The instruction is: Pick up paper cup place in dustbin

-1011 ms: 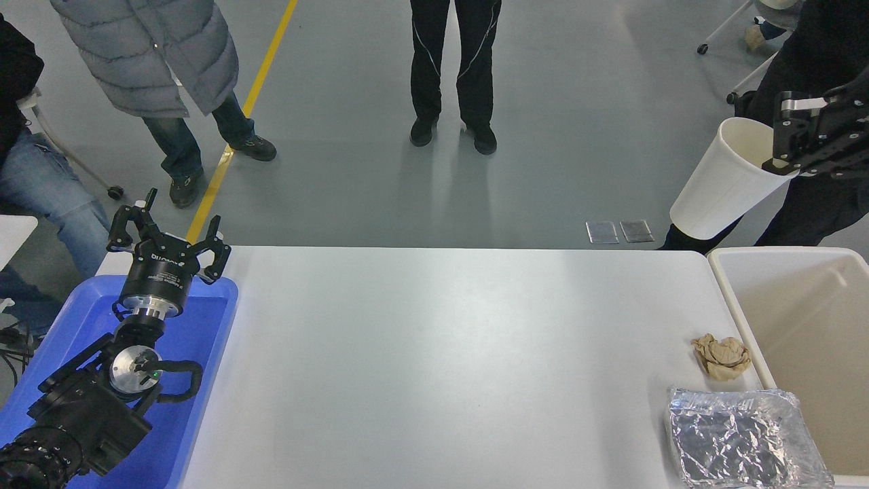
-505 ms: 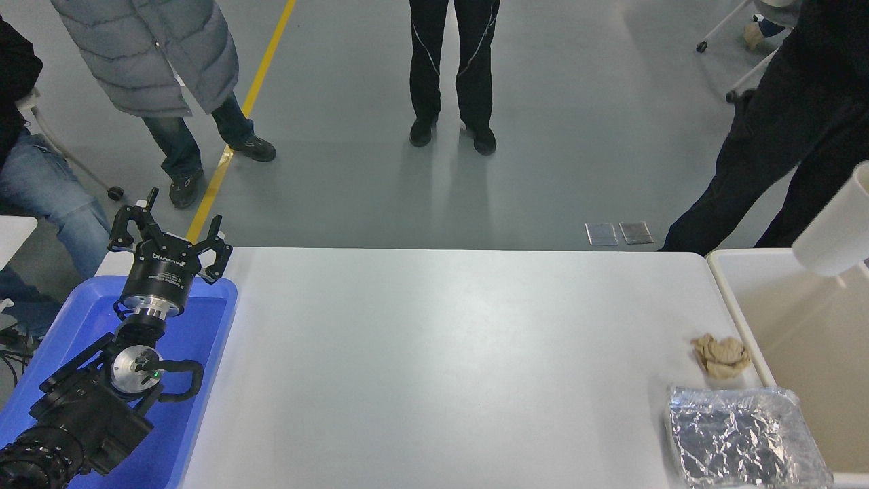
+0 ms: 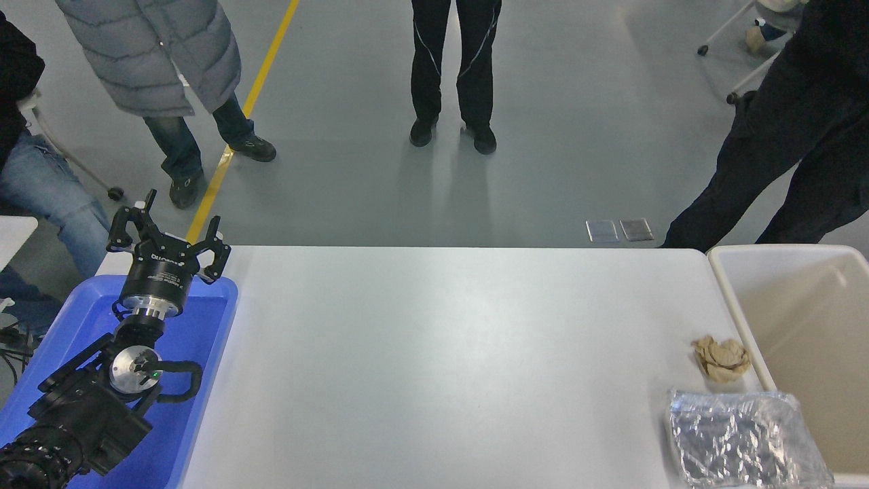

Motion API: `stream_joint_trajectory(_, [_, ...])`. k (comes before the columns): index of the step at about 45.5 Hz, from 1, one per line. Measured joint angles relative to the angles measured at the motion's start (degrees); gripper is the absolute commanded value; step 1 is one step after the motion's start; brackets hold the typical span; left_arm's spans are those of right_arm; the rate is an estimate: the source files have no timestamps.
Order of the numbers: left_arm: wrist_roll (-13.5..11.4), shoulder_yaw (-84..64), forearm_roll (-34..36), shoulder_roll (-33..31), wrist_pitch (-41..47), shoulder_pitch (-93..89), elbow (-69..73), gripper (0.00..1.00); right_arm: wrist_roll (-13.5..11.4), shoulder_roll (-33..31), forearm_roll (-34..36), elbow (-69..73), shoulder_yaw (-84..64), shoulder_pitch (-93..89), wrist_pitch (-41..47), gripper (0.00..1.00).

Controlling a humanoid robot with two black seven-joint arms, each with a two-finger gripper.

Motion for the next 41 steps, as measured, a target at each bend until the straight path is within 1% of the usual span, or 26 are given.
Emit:
stream_joint_trajectory(10, [0.0, 0.0, 0.0, 0.0, 0.0, 0.0, 0.0, 0.98, -0.1, 3.6, 0.1, -14.4, 11.8, -19.1, -2.2, 0.0])
stream_joint_trajectory(21, [0.0, 0.0, 0.1, 0.0, 0.0, 0.0, 0.0, 0.98, -0.1, 10.3, 0.1, -30.9, 24.4, -36.2, -3.0, 0.0])
stream_joint_trajectory(30, [0.0, 0.0, 0.1, 0.0, 0.1, 0.0, 0.0, 0.98, -0.1, 14.9, 0.1, -40.5, 32.2, -44.9, -4.3, 0.0])
stream_joint_trajectory(37, [0.0, 0.0, 0.1, 0.0, 0.1, 0.0, 0.0, 0.98, -0.1, 17.1, 0.1, -44.1, 34.8, -48.8, -5.9, 0.01])
stream_joint_trajectory(38, [0.0, 0.0, 0.0, 0.0, 0.1, 0.0, 0.0, 0.98, -0.1, 17.3, 0.1, -44.4, 35.0, -49.2, -6.1, 0.15])
stream_joint_trajectory(39, [0.0, 0.0, 0.0, 0.0, 0.1, 0.0, 0.0, 0.98, -0.1, 17.4, 0.1, -44.7, 35.2, -49.5, -6.2, 0.44])
stream_joint_trajectory(41, [0.0, 0.0, 0.0, 0.0, 0.1, 0.0, 0.0, 0.98, -0.1, 17.9, 0.1, -45.5, 35.7, -50.2, -6.7, 0.58])
